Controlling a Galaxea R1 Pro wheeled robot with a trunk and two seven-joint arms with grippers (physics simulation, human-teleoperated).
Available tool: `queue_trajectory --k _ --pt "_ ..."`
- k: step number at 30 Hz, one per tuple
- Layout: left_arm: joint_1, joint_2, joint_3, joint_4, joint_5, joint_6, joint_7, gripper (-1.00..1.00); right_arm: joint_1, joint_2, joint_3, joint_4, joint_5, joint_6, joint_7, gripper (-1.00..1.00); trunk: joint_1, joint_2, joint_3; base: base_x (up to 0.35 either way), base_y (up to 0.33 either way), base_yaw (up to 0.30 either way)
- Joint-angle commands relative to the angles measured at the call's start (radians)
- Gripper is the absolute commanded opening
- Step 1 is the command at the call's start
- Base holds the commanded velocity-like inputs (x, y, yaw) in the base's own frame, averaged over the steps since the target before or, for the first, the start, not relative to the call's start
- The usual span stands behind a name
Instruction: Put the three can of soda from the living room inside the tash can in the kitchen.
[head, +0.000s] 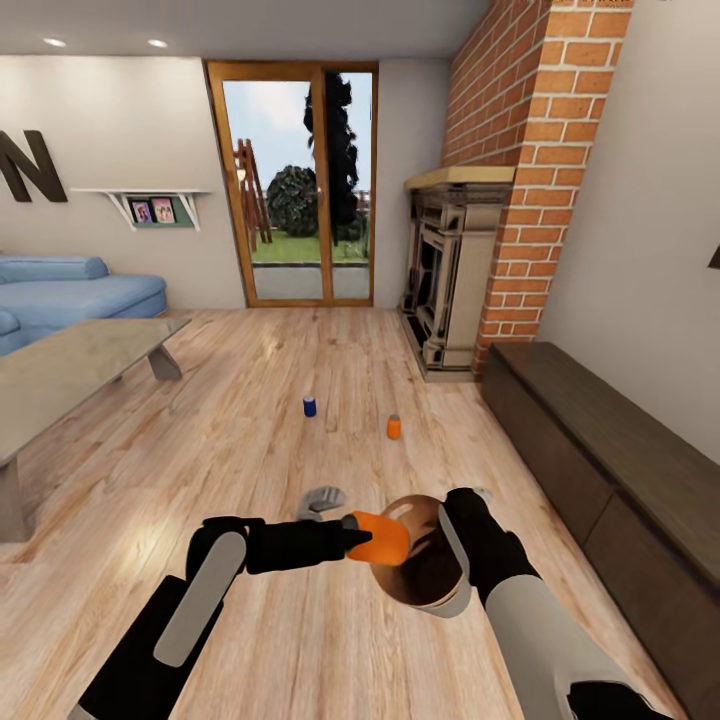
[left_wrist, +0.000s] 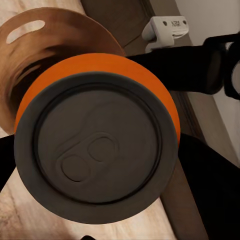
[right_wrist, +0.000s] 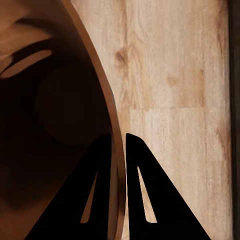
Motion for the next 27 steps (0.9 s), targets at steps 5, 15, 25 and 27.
queue_trajectory --k 5,15,25,27 --pt "0.0 -0.006 -0.001 0.003 -0.001 0.0 0.051 -1.0 0.0 0.003 0.0 -0.001 0.003 0.0 0.003 -1.0 -0.004 0.007 0.003 0.0 0.0 0.0" --pt "0.0 -0.019 -0.002 0.004 -0.001 0.0 0.135 -1.0 0.0 0.01 0.001 -0.001 0.003 0.001 0.005 -1.0 -0.004 0.007 0.003 0.0 0.0 0.0" --pt "0.0 -0.027 -0.003 0.017 -0.003 -0.013 0.143 -1.0 0.0 0.013 0.003 0.003 -0.001 0.002 0.017 -1.0 -0.004 0.007 0.003 0.0 0.0 0.0" --pt "0.0 -0.029 -0.003 0.018 -0.003 -0.016 0.144 -1.0 0.0 0.013 0.004 0.006 -0.007 0.003 0.019 -1.0 -0.004 0.007 0.003 0.0 0.0 0.0"
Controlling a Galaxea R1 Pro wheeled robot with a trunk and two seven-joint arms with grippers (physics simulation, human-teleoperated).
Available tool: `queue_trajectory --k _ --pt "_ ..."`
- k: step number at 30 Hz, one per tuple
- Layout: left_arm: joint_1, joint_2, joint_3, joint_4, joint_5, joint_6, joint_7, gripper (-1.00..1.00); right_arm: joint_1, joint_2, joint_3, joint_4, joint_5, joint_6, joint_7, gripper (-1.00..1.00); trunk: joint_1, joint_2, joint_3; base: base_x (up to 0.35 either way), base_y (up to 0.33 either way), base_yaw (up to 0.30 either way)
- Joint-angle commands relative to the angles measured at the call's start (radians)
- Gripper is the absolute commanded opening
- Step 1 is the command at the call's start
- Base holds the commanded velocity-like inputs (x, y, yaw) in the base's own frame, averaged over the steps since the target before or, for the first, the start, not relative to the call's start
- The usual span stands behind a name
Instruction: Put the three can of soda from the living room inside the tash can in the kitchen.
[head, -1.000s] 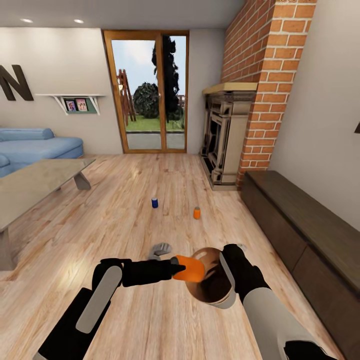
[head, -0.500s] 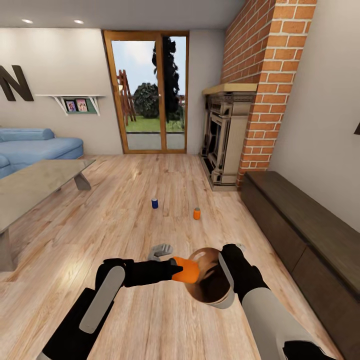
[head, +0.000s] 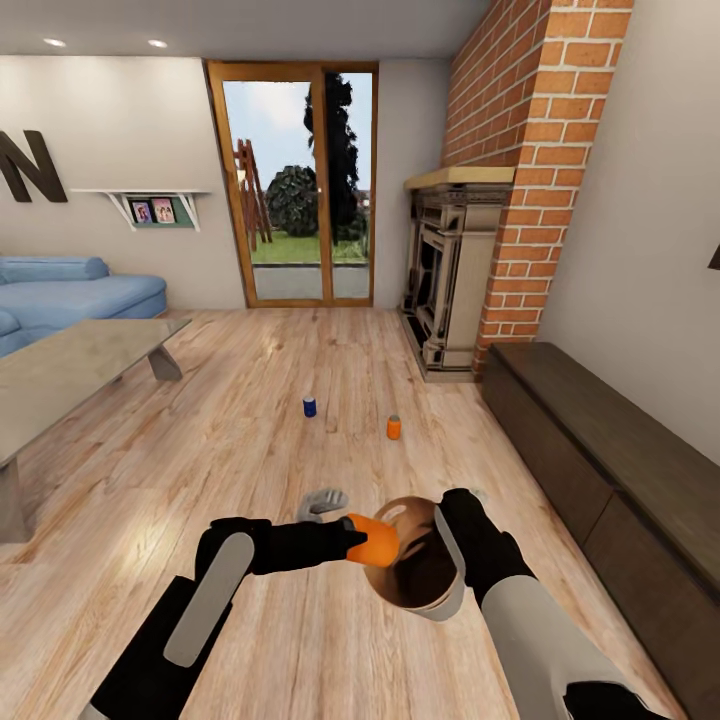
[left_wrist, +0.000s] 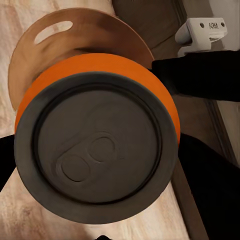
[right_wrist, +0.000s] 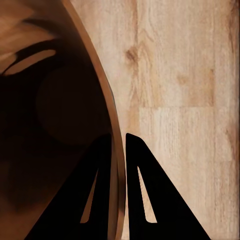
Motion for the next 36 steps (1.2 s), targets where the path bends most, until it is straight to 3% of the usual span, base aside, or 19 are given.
queue_trajectory --k 1,5,11,16,23,27,33,36 --pt "0.0 -0.002 0.0 0.002 0.0 -0.001 0.0 -1.0 0.0 0.0 0.001 0.001 -0.002 0.0 0.006 -1.0 0.0 0.0 0.0 0.0 0.0 0.0" --pt "0.0 -0.012 -0.008 0.016 -0.007 -0.004 0.0 -1.0 0.0 0.0 0.014 0.005 -0.014 0.001 0.016 -1.0 0.0 0.0 0.0 0.0 0.0 0.0" --pt "0.0 -0.049 -0.037 0.057 -0.075 -0.026 0.001 -1.0 0.0 0.0 0.027 0.008 -0.042 0.004 0.023 -1.0 0.0 0.0 0.0 0.0 0.0 0.0" --pt "0.0 -0.071 -0.052 0.104 -0.111 -0.044 0.0 -1.0 0.0 0.0 0.044 0.008 -0.058 0.007 0.026 -1.0 0.0 0.0 0.0 0.0 0.0 0.0" --pt "-0.014 -0.082 -0.087 0.171 -0.127 -0.1 0.002 -1.0 0.0 0.0 0.072 0.008 -0.094 0.008 0.038 -1.0 0.0 0.0 0.0 0.0 0.0 0.0" --pt "-0.04 -0.088 -0.121 0.239 -0.151 -0.152 0.003 -1.0 0.0 0.0 0.121 0.008 -0.13 0.009 0.054 -1.0 0.0 0.0 0.0 0.0 0.0 0.0" --pt "-0.053 -0.101 -0.136 0.292 -0.167 -0.189 0.004 -1.0 0.0 0.0 0.153 0.008 -0.175 0.011 0.06 -1.0 0.0 0.0 0.0 0.0 0.0 0.0" --pt "-0.057 -0.108 -0.141 0.323 -0.194 -0.218 0.009 -1.0 0.0 0.0 0.16 0.008 -0.189 0.013 0.061 -1.0 0.0 0.0 0.0 0.0 0.0 0.0"
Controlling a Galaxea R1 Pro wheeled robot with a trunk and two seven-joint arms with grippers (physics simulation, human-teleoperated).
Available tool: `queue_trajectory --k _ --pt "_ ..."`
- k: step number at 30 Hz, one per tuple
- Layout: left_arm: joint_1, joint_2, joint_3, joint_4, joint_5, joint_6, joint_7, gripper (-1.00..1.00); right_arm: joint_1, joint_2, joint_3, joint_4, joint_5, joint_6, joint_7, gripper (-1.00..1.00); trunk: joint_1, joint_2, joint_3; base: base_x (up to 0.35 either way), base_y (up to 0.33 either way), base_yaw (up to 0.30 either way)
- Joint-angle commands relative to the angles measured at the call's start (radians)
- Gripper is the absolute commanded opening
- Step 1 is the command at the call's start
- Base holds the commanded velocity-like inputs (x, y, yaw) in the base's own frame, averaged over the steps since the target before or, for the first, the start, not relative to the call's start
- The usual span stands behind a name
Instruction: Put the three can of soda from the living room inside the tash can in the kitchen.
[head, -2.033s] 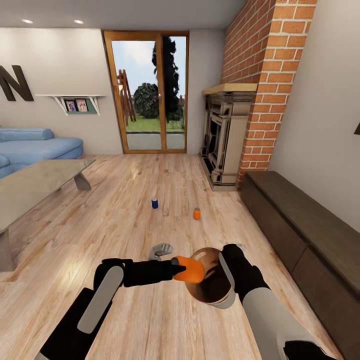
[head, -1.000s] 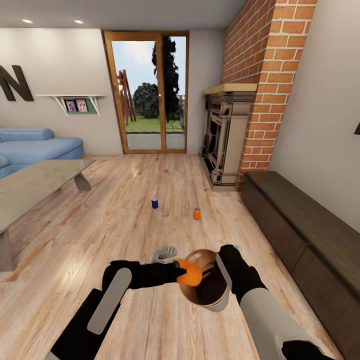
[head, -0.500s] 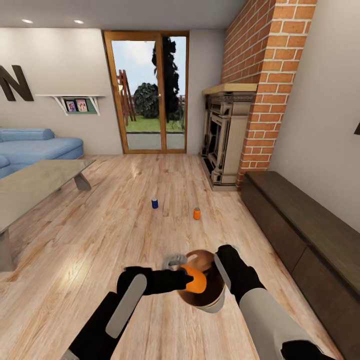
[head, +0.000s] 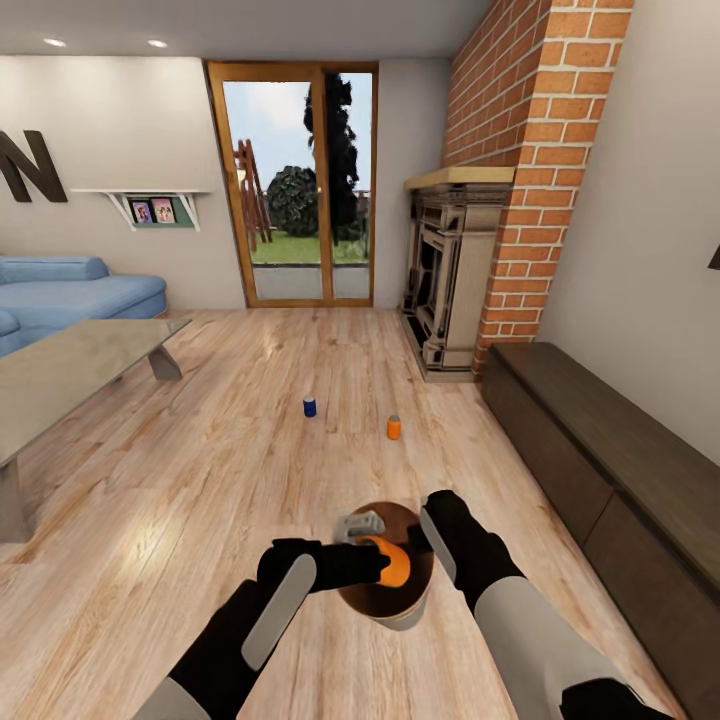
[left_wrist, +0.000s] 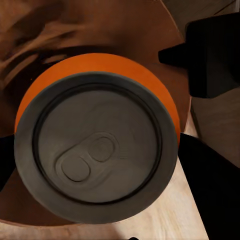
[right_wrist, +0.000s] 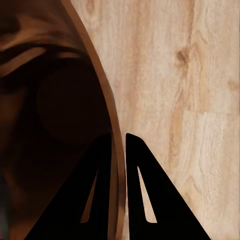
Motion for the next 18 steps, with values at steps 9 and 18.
queue_trajectory --k 9,18 --pt "-0.015 -0.021 -0.004 0.067 -0.053 -0.04 0.013 -1.0 0.0 0.0 0.004 -0.002 -0.007 0.014 0.005 -1.0 0.0 0.0 0.0 0.0 0.0 0.0" --pt "-0.074 -0.025 -0.005 0.196 -0.061 -0.102 0.021 -1.0 0.0 0.0 0.005 -0.002 -0.008 0.016 0.005 -1.0 0.0 0.0 0.0 0.0 0.0 0.0"
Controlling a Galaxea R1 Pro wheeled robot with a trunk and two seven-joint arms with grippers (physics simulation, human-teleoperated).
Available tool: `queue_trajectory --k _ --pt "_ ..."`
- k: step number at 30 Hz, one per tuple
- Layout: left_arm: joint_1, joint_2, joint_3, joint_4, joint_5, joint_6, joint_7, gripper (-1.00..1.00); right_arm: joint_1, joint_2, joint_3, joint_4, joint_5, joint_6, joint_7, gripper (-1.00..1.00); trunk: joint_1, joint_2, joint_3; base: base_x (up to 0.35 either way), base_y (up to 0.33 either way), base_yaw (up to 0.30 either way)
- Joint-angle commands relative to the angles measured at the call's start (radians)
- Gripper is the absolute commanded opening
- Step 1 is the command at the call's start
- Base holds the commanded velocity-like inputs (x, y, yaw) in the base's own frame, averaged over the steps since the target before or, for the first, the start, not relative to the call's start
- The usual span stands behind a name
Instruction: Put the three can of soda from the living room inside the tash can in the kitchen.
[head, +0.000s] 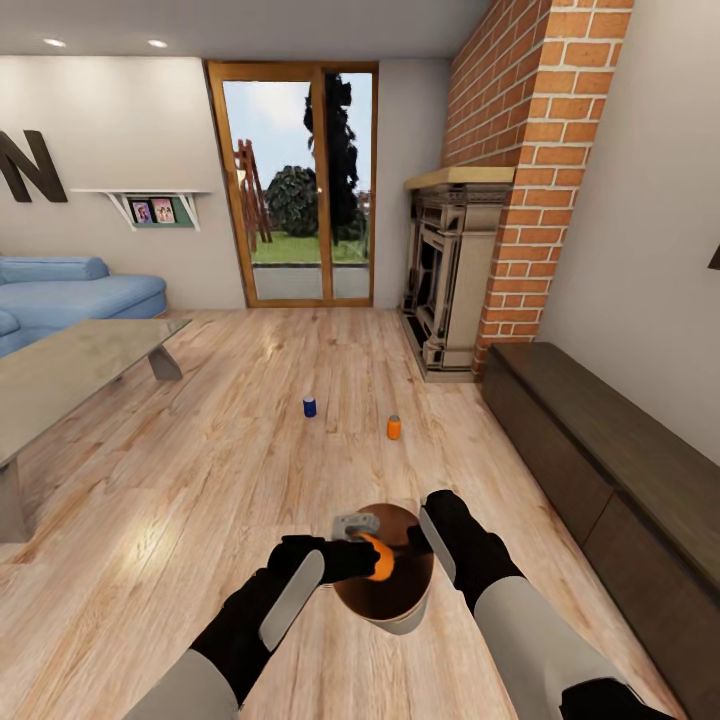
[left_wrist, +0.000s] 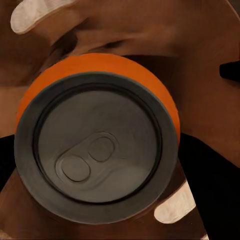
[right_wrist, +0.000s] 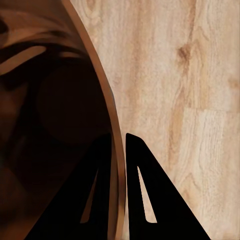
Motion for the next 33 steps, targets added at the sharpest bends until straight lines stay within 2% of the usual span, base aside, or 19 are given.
queue_trajectory --k 1,6,13,14,20,33 --pt "-0.008 0.0 0.0 0.013 0.002 -0.008 0.001 -1.0 0.0 0.0 0.0 0.0 -0.007 -0.001 0.004 -1.0 0.0 0.0 0.0 0.0 0.0 0.0" --pt "-0.041 -0.004 -0.017 0.071 0.001 -0.043 0.003 -1.0 0.0 0.0 0.0 0.0 -0.015 -0.001 0.004 -1.0 0.0 0.0 0.0 0.0 0.0 0.0" --pt "-0.057 -0.012 -0.037 0.133 0.001 -0.079 0.004 -1.0 0.0 0.0 0.005 0.0 -0.035 -0.001 0.004 -1.0 0.0 0.0 0.0 0.0 0.0 0.0" --pt "-0.06 -0.013 -0.038 0.14 0.001 -0.081 0.004 1.0 0.0 0.0 0.005 0.0 -0.036 -0.001 0.004 -1.0 0.0 0.0 0.0 0.0 0.0 0.0" --pt "-0.071 -0.018 -0.041 0.173 0.001 -0.091 0.004 1.0 0.0 0.0 0.006 0.0 -0.039 0.0 0.004 -1.0 0.0 0.0 0.0 0.0 0.0 0.0" --pt "-0.073 -0.017 -0.043 0.172 0.0 -0.092 0.001 1.0 0.0 0.0 0.008 0.0 -0.04 0.0 0.004 -1.0 0.0 0.0 0.0 0.0 0.0 0.0"
